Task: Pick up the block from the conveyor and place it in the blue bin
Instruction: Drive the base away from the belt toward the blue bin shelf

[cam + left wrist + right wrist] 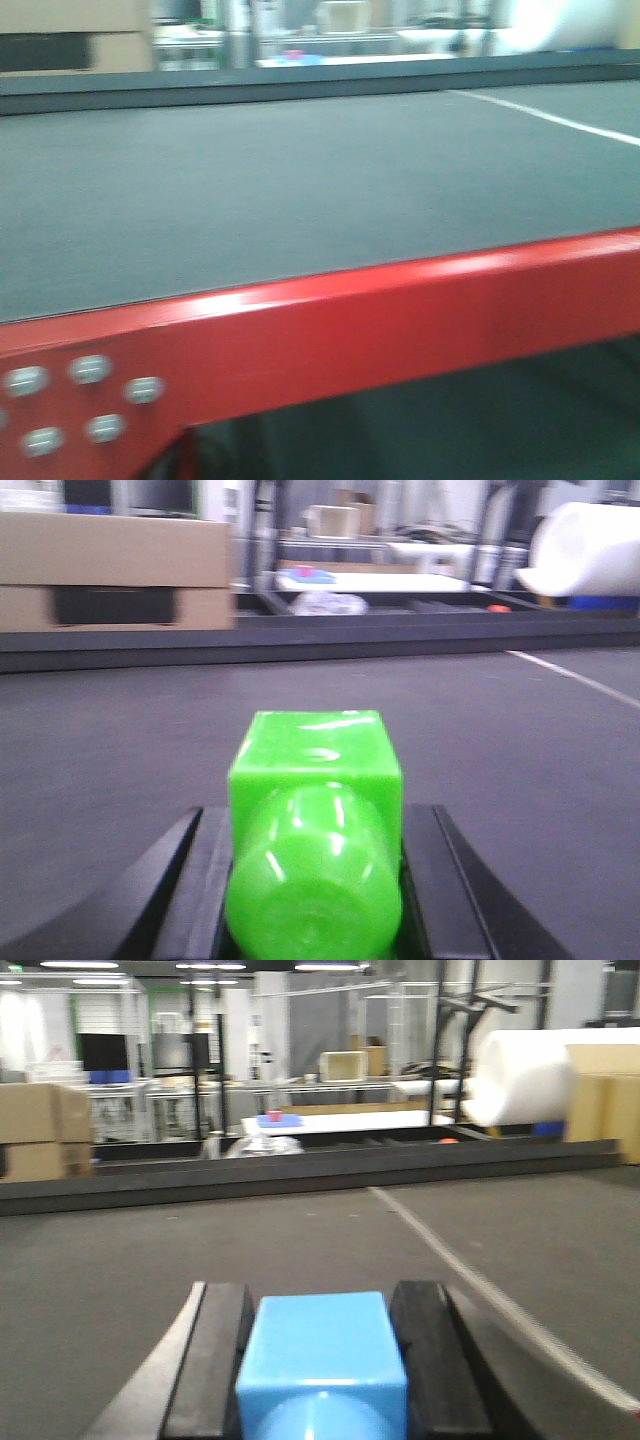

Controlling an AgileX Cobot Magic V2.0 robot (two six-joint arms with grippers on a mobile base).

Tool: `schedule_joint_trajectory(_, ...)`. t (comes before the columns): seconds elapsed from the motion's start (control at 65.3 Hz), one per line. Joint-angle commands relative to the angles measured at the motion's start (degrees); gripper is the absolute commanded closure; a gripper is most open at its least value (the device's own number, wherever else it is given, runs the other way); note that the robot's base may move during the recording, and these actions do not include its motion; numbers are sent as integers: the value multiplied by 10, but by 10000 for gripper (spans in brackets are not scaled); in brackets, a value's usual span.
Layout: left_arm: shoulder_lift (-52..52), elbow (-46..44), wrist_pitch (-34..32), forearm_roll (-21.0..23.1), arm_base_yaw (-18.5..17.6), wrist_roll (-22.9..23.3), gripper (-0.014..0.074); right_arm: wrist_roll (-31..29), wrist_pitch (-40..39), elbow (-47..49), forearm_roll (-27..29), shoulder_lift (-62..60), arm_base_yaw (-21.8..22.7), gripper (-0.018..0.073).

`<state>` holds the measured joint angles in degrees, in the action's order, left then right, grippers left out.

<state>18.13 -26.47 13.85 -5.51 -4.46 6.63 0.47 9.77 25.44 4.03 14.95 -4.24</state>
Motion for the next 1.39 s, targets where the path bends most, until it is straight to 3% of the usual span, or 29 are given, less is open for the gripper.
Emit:
schedule_joint_trajectory(0.0, -1, 1, -11, -3, 2, -2, 707, -5, -12, 3, -4, -3, 2, 720)
schedule_joint_trajectory(1.378, -1, 1, -11, -3, 2, -2, 707, -5, -12, 3, -4, -3, 2, 720)
